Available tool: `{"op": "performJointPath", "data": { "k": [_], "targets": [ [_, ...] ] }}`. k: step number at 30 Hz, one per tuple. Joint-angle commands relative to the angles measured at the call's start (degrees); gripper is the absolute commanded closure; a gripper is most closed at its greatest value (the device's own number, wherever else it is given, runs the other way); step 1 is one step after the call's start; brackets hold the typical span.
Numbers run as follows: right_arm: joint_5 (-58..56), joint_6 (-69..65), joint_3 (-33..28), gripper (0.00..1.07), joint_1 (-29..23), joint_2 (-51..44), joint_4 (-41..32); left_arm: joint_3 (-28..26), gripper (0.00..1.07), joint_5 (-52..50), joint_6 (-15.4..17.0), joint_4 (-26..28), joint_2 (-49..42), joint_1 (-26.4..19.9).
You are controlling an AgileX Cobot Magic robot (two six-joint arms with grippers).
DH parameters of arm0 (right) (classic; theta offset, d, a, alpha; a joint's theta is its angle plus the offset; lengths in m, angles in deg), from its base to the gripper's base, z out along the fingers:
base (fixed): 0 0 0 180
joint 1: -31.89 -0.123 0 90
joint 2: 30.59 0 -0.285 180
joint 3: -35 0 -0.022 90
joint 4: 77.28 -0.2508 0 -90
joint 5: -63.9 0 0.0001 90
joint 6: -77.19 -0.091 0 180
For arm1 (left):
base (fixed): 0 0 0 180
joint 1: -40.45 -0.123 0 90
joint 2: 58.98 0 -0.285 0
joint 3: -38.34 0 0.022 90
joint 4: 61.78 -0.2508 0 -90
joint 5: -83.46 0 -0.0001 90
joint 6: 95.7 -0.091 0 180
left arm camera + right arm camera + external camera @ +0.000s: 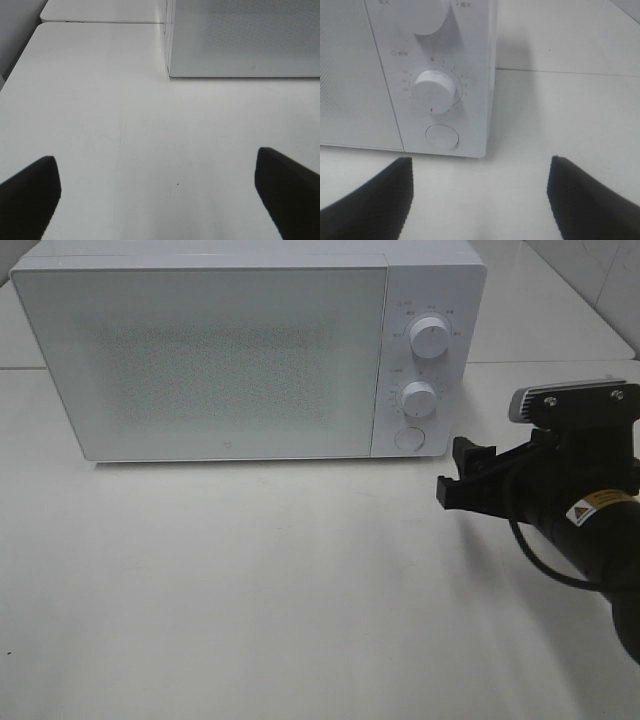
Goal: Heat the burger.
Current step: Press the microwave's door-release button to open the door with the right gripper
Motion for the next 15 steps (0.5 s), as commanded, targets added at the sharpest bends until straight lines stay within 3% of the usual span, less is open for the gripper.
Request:
{"op": "performJointPath", "data": {
  "k": [1, 6, 15],
  "targets": [
    [1.6, 0.9, 0.6, 0.33, -1.5, 0.6, -2.2, 0.2, 0.09, -0.2, 0.2, 0.5, -1.0, -0.1],
    [2.5, 1.7, 3.4, 0.33, -7.0, 3.6, -7.4, 0.2, 0.09, -0.2, 0.2, 0.5, -1.0, -0.1],
    [2.3, 4.0, 5.4, 0.33, -10.8, 5.5, -11.7, 0.2, 0.09, -0.2, 0.2, 0.5, -1.0, -0.1]
  ]
}}
